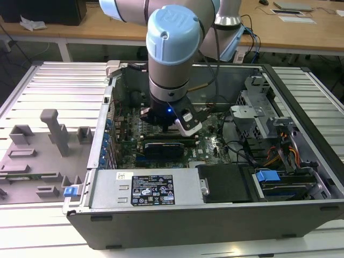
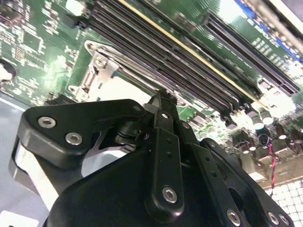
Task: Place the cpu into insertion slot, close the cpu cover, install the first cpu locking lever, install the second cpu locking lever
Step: 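Install the second cpu locking lever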
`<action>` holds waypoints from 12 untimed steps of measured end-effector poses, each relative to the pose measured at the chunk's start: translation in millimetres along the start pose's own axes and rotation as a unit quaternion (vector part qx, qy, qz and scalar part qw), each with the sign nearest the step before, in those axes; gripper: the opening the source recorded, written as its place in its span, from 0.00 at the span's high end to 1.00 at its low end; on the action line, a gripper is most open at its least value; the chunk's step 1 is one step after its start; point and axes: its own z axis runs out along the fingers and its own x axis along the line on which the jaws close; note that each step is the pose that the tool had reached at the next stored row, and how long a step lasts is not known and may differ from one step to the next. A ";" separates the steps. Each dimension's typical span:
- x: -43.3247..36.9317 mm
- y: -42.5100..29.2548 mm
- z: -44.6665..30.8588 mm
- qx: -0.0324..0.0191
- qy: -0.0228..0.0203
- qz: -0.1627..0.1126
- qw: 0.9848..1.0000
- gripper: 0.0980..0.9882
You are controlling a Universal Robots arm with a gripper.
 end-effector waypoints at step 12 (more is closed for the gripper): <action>-11.0 32.5 6.5 0.047 0.012 0.003 0.999 0.99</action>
